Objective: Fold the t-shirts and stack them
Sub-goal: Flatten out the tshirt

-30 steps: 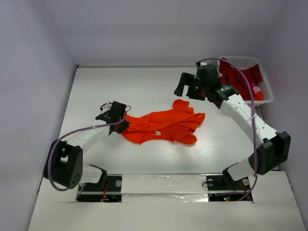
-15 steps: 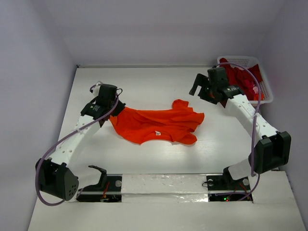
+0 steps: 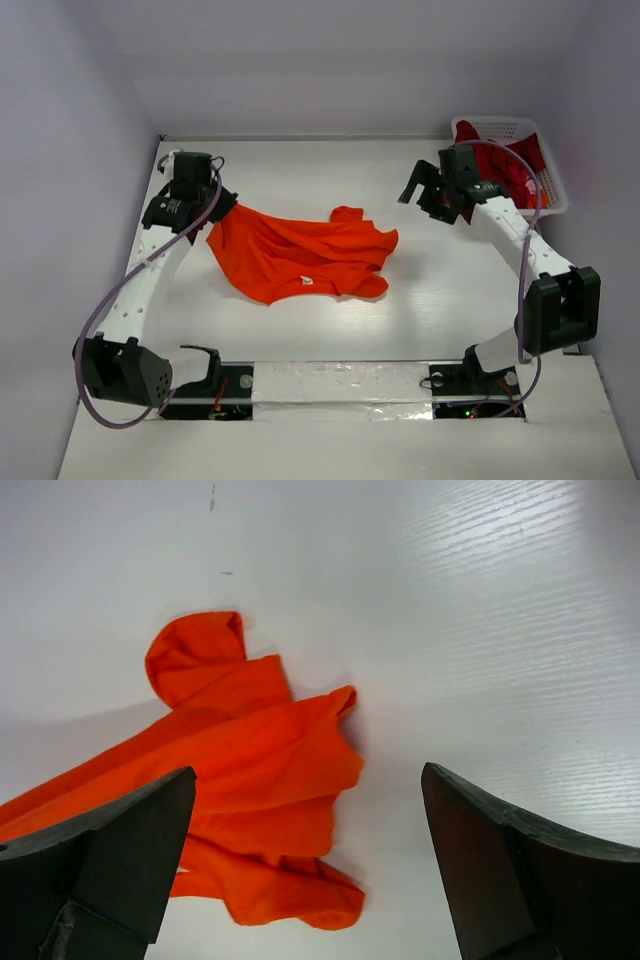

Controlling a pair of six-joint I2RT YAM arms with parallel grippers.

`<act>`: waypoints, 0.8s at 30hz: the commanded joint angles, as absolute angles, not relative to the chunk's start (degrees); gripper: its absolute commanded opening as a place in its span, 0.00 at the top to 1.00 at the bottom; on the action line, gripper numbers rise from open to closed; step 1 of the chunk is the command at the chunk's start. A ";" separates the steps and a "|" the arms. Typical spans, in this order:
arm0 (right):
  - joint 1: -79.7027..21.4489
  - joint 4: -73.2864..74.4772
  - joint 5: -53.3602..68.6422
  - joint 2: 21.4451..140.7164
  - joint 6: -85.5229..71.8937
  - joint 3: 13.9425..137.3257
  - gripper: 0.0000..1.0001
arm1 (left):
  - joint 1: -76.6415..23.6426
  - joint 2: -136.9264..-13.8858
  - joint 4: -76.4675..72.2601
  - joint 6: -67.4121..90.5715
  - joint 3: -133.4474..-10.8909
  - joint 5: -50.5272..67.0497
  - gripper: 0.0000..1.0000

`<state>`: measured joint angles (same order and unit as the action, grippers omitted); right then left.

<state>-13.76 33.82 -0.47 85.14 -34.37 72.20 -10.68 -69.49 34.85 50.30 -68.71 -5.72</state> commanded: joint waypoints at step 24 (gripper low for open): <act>-13.54 27.60 8.96 86.40 -31.82 72.07 0.00 | -12.66 -86.04 26.82 28.30 -108.09 23.27 1.00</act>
<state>-13.47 30.04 7.44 87.33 -32.77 71.83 -12.29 -87.66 34.24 31.24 -101.32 17.85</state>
